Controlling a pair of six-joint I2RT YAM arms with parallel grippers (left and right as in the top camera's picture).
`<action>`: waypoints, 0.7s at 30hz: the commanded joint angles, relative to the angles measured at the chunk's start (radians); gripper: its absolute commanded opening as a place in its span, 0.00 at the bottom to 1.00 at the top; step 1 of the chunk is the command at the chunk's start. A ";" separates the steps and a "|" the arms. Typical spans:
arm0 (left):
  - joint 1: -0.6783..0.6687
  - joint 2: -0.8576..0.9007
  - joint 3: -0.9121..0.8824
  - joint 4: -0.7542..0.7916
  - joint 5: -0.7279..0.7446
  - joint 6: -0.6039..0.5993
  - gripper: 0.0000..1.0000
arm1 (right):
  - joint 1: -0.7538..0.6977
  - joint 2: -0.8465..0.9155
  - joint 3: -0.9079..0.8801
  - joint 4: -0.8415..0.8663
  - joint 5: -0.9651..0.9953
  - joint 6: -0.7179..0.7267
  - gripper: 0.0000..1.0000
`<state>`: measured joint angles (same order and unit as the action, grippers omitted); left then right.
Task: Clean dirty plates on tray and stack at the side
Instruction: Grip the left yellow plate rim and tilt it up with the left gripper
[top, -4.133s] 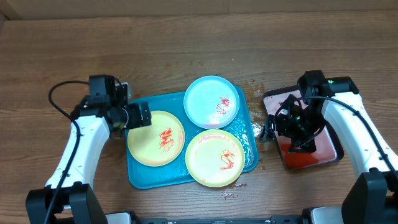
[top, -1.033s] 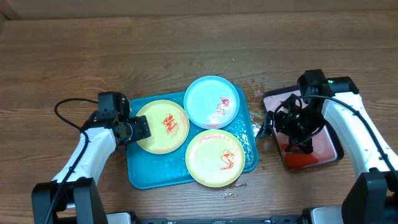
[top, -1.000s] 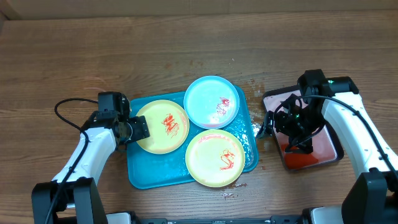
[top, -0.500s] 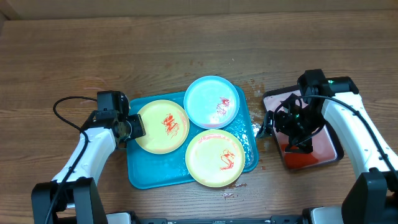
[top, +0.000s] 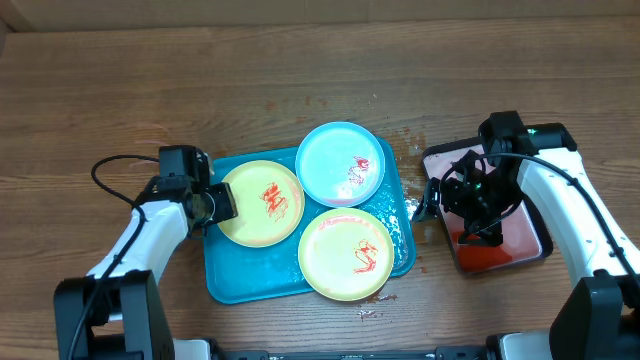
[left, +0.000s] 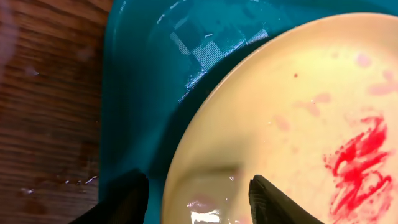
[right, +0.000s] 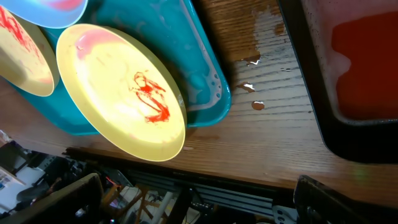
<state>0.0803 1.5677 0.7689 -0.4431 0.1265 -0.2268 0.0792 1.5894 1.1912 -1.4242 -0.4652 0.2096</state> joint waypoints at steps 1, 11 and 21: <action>-0.002 0.040 -0.008 0.009 0.032 0.007 0.54 | -0.001 -0.011 0.013 0.005 -0.008 0.004 1.00; -0.002 0.087 -0.008 0.014 0.031 -0.044 0.04 | -0.001 -0.011 0.013 0.005 -0.008 0.004 1.00; -0.002 0.087 -0.008 -0.003 0.027 -0.066 0.04 | -0.001 -0.011 0.013 0.029 -0.007 0.004 1.00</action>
<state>0.0803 1.6161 0.7769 -0.4236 0.1722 -0.2726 0.0792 1.5894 1.1912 -1.4059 -0.4648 0.2092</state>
